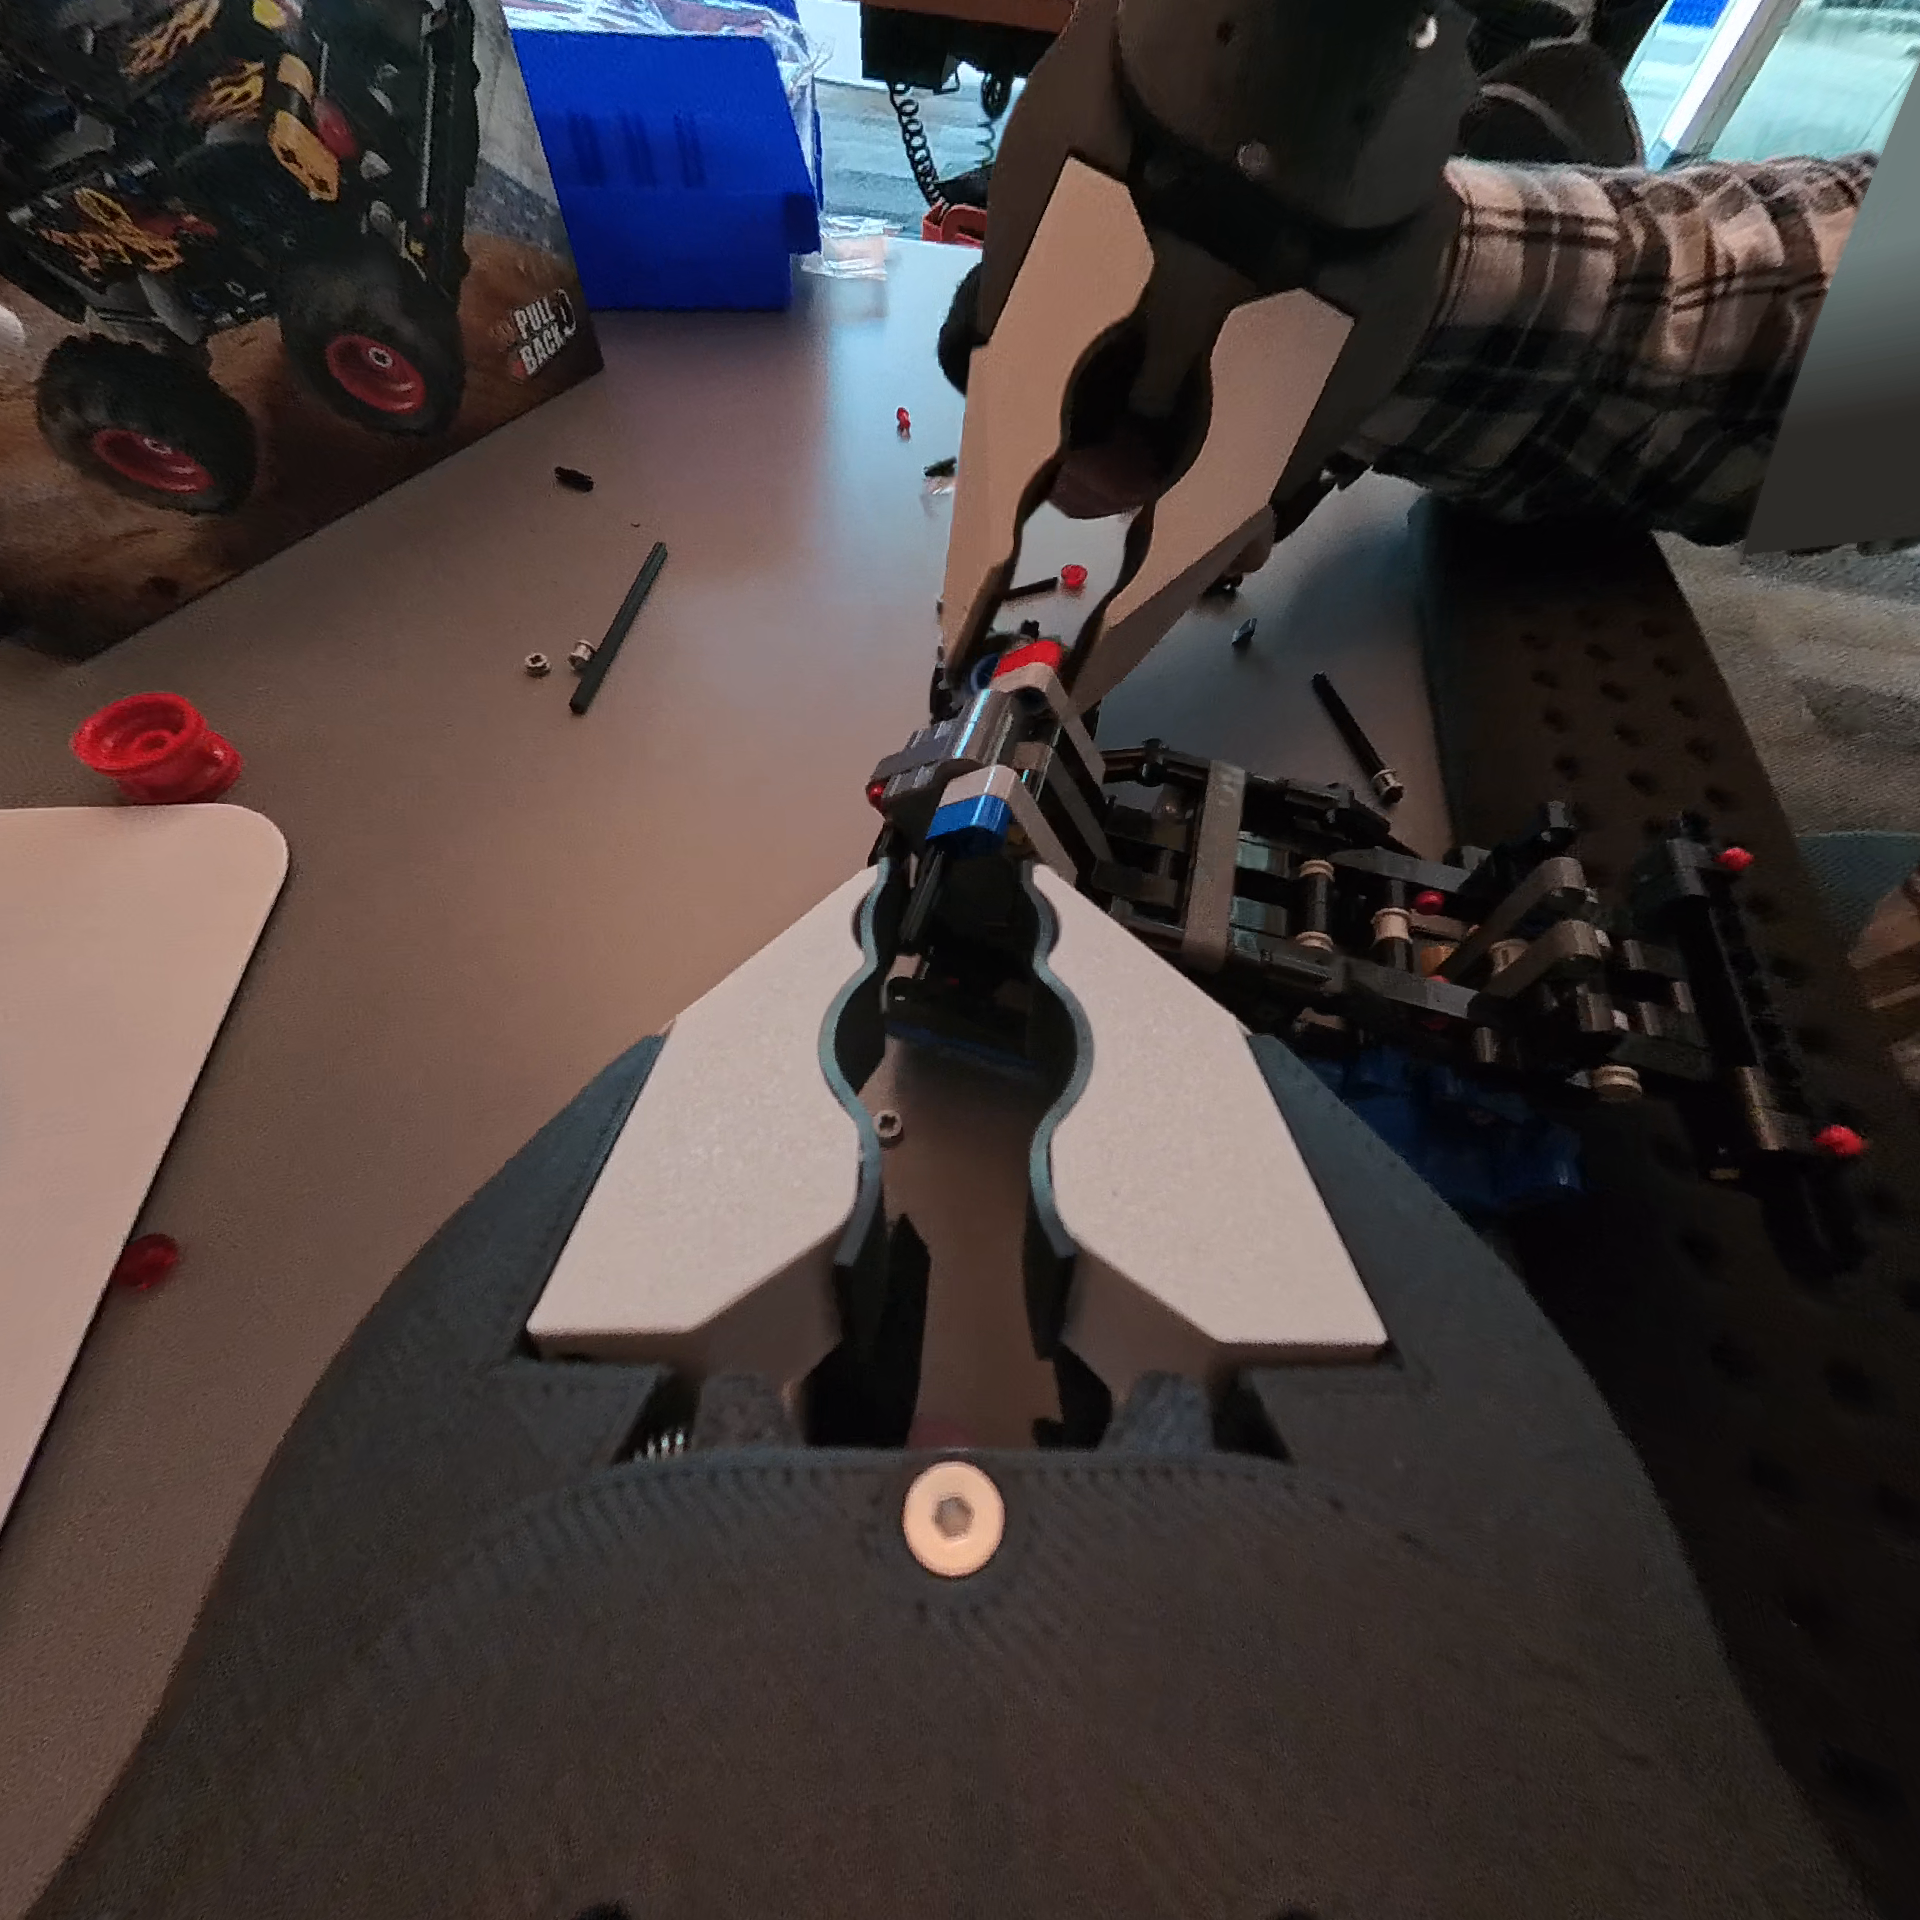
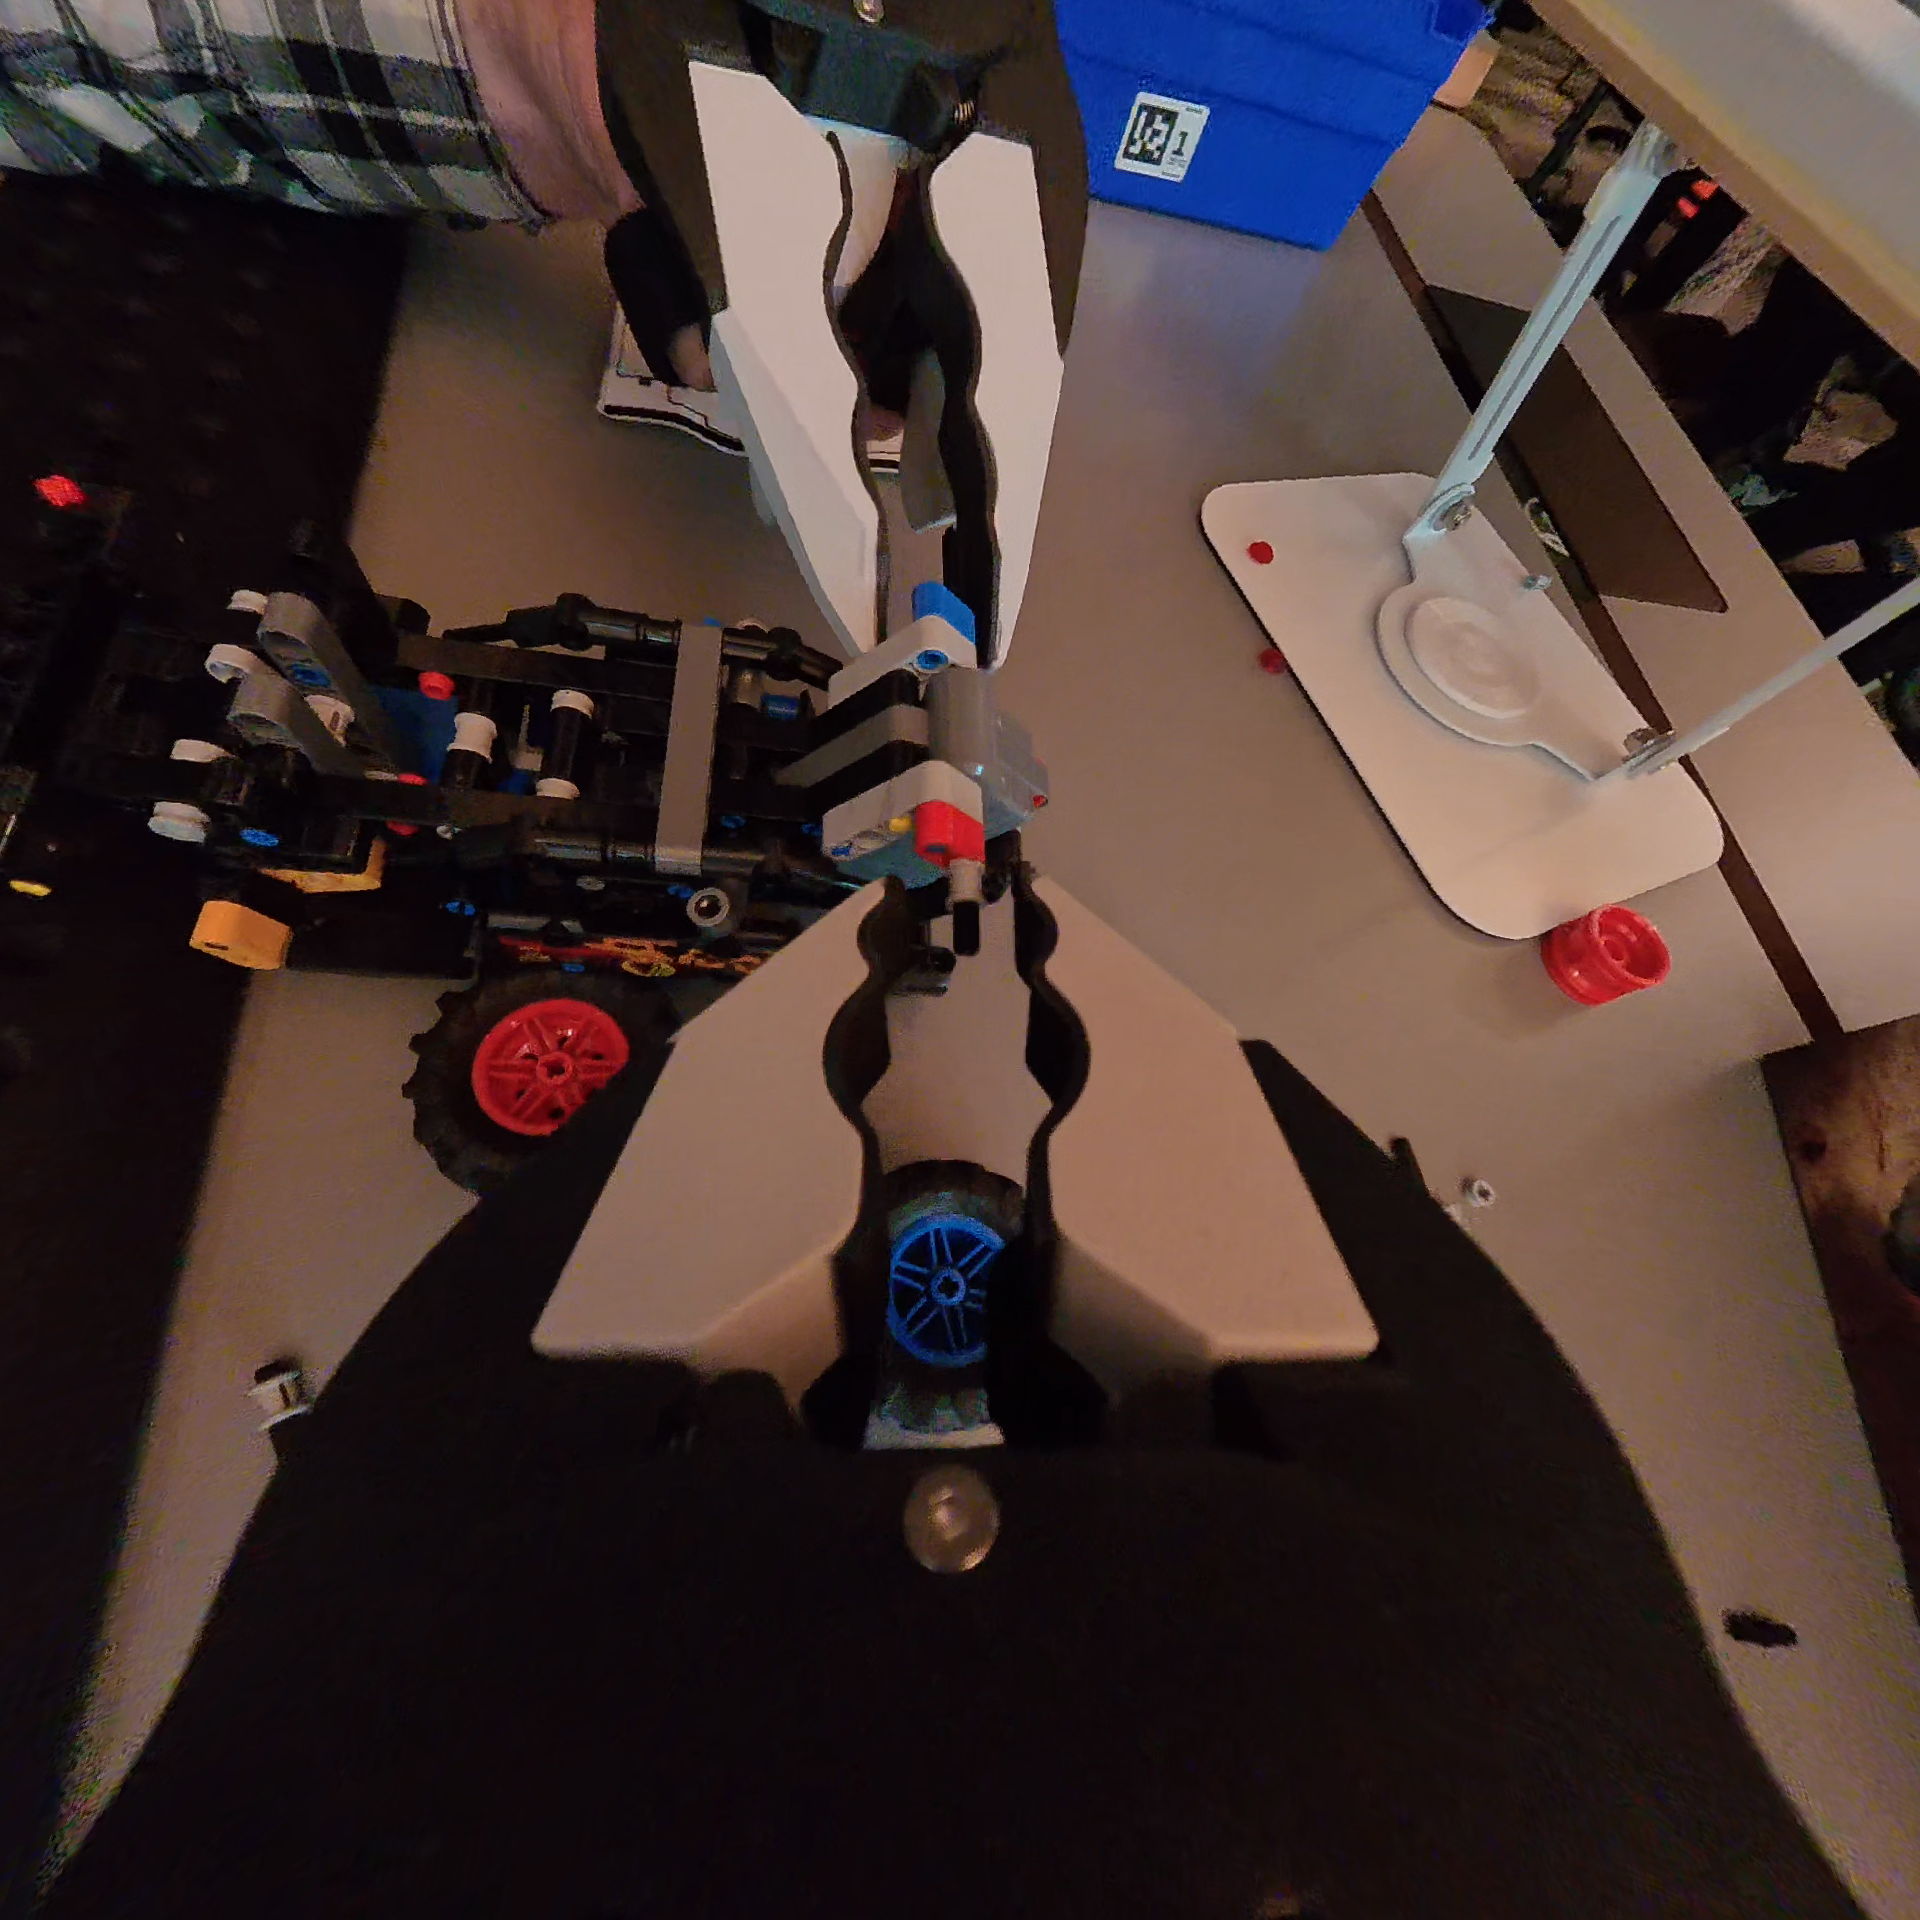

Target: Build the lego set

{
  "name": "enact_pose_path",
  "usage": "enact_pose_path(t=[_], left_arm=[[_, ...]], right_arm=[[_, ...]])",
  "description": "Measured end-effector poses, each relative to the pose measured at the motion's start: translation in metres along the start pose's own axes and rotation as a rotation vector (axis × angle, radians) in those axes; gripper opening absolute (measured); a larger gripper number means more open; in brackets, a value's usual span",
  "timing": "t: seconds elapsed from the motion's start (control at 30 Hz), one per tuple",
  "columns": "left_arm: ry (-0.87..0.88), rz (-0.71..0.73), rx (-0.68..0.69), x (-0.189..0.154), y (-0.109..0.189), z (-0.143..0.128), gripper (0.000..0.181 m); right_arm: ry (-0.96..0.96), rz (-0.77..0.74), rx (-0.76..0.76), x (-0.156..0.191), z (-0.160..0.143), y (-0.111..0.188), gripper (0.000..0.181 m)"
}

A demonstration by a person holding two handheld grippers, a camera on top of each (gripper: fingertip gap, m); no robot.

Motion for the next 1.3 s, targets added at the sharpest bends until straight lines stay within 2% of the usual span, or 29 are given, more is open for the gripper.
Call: enact_pose_path(t=[0.23, 0.37, 0.5, 0.6, 0.67, 0.7, 0.8, 0.9, 0.97, 1.07, 1.17, 1.3], left_arm=[[-0.013, 0.005, 0.035, 0.001, 0.007, -0.002, 0.032], [-0.011, 0.015, 0.028, 0.004, 0.016, 0.001, 0.036], [-0.028, 0.075, 0.028, 0.009, 0.027, 0.005, 0.037], [-0.020, 0.110, -0.021, 0.013, 0.039, 0.013, 0.036], [-0.022, 0.126, -0.026, 0.015, 0.041, 0.013, 0.035], [-0.026, 0.125, -0.025, 0.014, 0.041, 0.013, 0.036], [-0.054, 0.125, -0.025, 0.011, 0.039, 0.015, 0.035], [-0.101, 0.128, -0.052, 0.004, 0.039, 0.023, 0.035], [-0.138, 0.124, -0.078, -0.003, 0.038, 0.031, 0.034], [-0.183, 0.092, -0.118, -0.019, 0.031, 0.049, 0.034], [-0.259, 0.041, -0.139, -0.046, 0.018, 0.070, 0.033], [-0.278, 0.032, -0.108, -0.068, -0.001, 0.083, 0.036]], right_arm=[[-0.085, -0.049, 0.064, 0.000, -0.005, 0.025, 0.042], [-0.146, 0.058, 0.164, 0.030, -0.006, 0.033, 0.054], [-0.198, 0.153, 0.312, 0.061, -0.020, 0.016, 0.079], [-0.221, 0.181, 0.364, 0.073, -0.029, 0.000, 0.079], [-0.221, 0.142, 0.417, 0.073, -0.036, -0.009, 0.060], [-0.206, 0.120, 0.421, 0.073, -0.037, -0.009, 0.059], [-0.199, 0.080, 0.439, 0.069, -0.038, -0.004, 0.058], [-0.202, 0.011, 0.413, 0.061, -0.035, 0.016, 0.058], [-0.209, -0.070, 0.354, 0.052, -0.026, 0.033, 0.058], [-0.100, -0.191, 0.288, 0.048, -0.005, 0.049, 0.058], [-0.057, -0.257, 0.200, 0.049, 0.019, 0.055, 0.058], [0.065, -0.327, 0.206, 0.060, 0.042, 0.054, 0.058]])
Point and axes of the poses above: each gripper's, where its closed fingertips meet, y back along the fingers, z out of its top, x = y × z across the jaws, the point moved 7 cm from there along y, back along the fingers, and after that the axes turned 4 degrees about -y, right-handed, at the moved point
